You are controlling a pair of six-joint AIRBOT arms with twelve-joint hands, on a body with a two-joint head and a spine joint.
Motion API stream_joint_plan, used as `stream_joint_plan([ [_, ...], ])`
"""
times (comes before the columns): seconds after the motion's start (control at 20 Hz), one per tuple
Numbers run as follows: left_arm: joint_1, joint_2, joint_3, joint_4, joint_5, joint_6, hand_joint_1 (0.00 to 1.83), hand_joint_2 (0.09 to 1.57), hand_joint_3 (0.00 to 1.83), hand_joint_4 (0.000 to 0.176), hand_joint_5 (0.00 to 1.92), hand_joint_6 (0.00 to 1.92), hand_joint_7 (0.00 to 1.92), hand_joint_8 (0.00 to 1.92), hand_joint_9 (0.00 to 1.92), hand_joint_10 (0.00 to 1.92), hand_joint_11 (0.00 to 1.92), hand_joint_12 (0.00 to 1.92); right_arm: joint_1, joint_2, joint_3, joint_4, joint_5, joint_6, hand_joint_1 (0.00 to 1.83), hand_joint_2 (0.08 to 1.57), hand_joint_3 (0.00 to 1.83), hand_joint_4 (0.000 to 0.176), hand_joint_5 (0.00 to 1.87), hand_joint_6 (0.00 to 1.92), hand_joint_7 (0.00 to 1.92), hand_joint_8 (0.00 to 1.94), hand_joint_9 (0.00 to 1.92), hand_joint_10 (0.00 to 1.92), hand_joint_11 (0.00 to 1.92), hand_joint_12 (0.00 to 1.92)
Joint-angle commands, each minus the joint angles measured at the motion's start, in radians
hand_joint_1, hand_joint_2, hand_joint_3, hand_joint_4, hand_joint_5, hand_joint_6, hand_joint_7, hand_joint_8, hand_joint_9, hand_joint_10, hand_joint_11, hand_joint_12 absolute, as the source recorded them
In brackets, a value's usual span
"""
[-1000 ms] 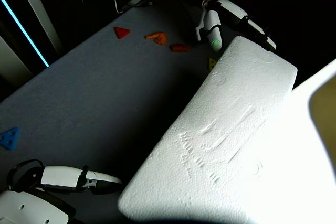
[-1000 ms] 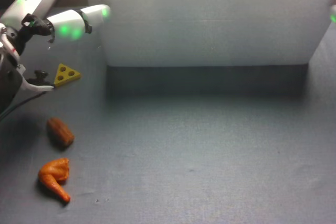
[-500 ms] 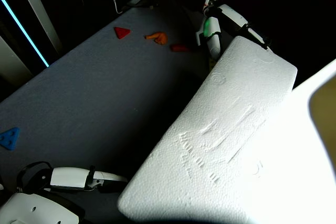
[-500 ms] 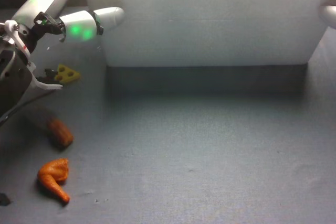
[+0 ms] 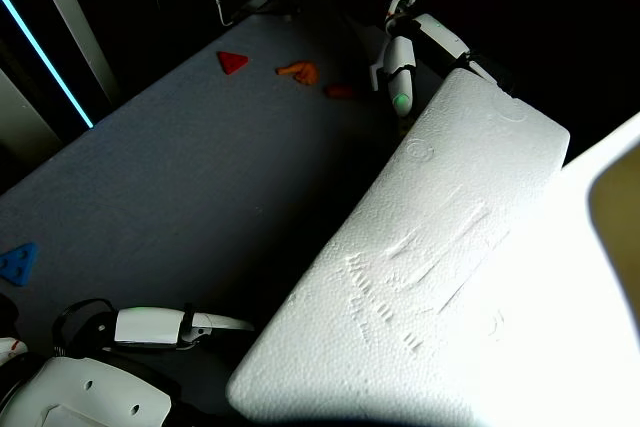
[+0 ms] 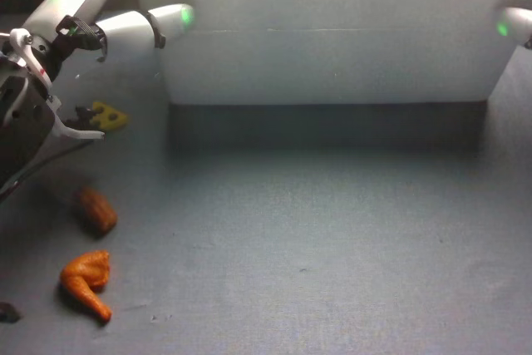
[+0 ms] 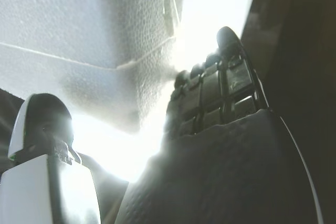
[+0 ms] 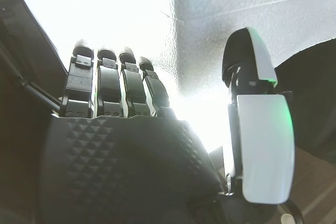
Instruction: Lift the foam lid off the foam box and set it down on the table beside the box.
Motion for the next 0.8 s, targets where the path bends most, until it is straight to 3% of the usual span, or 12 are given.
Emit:
stream_joint_plan([
  [0.0,-0.010,-0.002,0.008,0.021,-0.126,-0.011,0.55,1.16,0.02,0.000,0.21,0.04,0.14,0.02,0.11,0.03,0.00,0.55,0.010,0.009,0.009,-0.031,0.117,0.010,0.60,1.23,0.00,0.000,0.09,0.20,0.20,0.05,0.08,0.27,0.00,0.54],
  [0.05,-0.009,-0.002,0.007,0.022,-0.129,-0.013,0.53,1.22,0.01,0.000,0.26,0.03,0.24,0.02,0.20,0.05,0.00,0.84,0.010,0.009,0.008,-0.032,0.119,0.011,0.58,1.27,0.00,0.000,0.00,0.44,0.14,0.01,0.00,0.25,0.00,0.22],
  [0.1,-0.008,-0.003,0.007,0.023,-0.131,-0.014,0.52,1.24,0.01,0.000,0.28,0.02,0.26,0.01,0.22,0.05,0.00,0.90,0.010,0.009,0.007,-0.033,0.120,0.012,0.56,1.29,0.00,0.000,0.00,0.55,0.18,0.02,0.00,0.37,0.00,0.40],
  [0.15,-0.008,-0.003,0.005,0.025,-0.134,-0.015,0.54,1.26,0.00,0.000,0.30,0.03,0.28,0.01,0.24,0.05,0.00,0.93,0.010,0.009,0.006,-0.033,0.124,0.014,0.53,1.30,0.01,0.000,0.02,0.58,0.20,0.03,0.00,0.39,0.00,0.45],
  [0.2,-0.007,-0.003,0.004,0.026,-0.137,-0.016,0.53,1.27,0.00,0.000,0.31,0.02,0.29,0.01,0.26,0.05,0.00,0.98,0.010,0.010,0.004,-0.035,0.129,0.016,0.55,1.31,0.00,0.000,0.13,0.79,0.33,0.06,0.03,0.54,0.00,0.71],
  [0.3,-0.007,-0.002,0.002,0.031,-0.145,-0.018,0.54,1.28,0.00,0.000,0.32,0.02,0.29,0.00,0.27,0.05,0.00,1.01,0.010,0.010,0.000,-0.040,0.137,0.019,0.54,1.27,0.00,0.000,0.00,0.51,0.13,0.02,0.00,0.30,0.00,0.52],
  [0.4,-0.009,-0.002,0.000,0.038,-0.153,-0.018,0.54,1.27,0.00,0.000,0.31,0.02,0.28,0.00,0.27,0.05,0.00,1.01,0.010,0.010,-0.002,-0.050,0.145,0.021,0.53,1.26,0.00,0.000,0.00,0.52,0.13,0.02,0.00,0.41,0.00,0.86],
  [0.45,-0.011,0.000,-0.003,0.042,-0.157,-0.018,0.54,1.27,0.00,0.000,0.31,0.02,0.28,0.00,0.27,0.05,0.00,1.01,0.010,0.010,-0.005,-0.055,0.151,0.021,0.54,1.26,0.00,0.000,0.00,0.45,0.12,0.02,0.00,0.38,0.00,0.89],
  [0.5,-0.012,0.002,-0.006,0.046,-0.163,-0.018,0.54,1.27,0.00,0.000,0.31,0.01,0.27,0.00,0.27,0.04,0.00,1.04,0.010,0.010,-0.009,-0.061,0.157,0.021,0.53,1.27,0.00,0.000,0.00,0.37,0.10,0.01,0.00,0.27,0.00,0.61],
  [0.55,-0.014,0.003,-0.009,0.050,-0.168,-0.018,0.54,1.27,0.00,0.000,0.31,0.01,0.27,0.00,0.27,0.04,0.00,1.04,0.010,0.010,-0.013,-0.066,0.161,0.021,0.53,1.27,0.00,0.000,0.00,0.37,0.10,0.01,0.00,0.27,0.00,0.61],
  [0.6,-0.015,0.006,-0.012,0.055,-0.174,-0.018,0.54,1.26,0.00,0.000,0.30,0.01,0.26,0.00,0.26,0.04,0.00,1.08,0.010,0.010,-0.017,-0.072,0.168,0.021,0.51,1.28,0.00,0.000,0.00,0.27,0.10,0.01,0.00,0.17,0.00,0.17],
  [0.75,-0.018,0.015,-0.023,0.066,-0.193,-0.018,0.55,1.26,0.00,0.000,0.30,0.01,0.26,0.00,0.26,0.04,0.00,1.08,0.010,0.010,-0.029,-0.087,0.182,0.021,0.51,1.28,0.00,0.000,0.00,0.28,0.10,0.01,0.01,0.17,0.00,0.15],
])
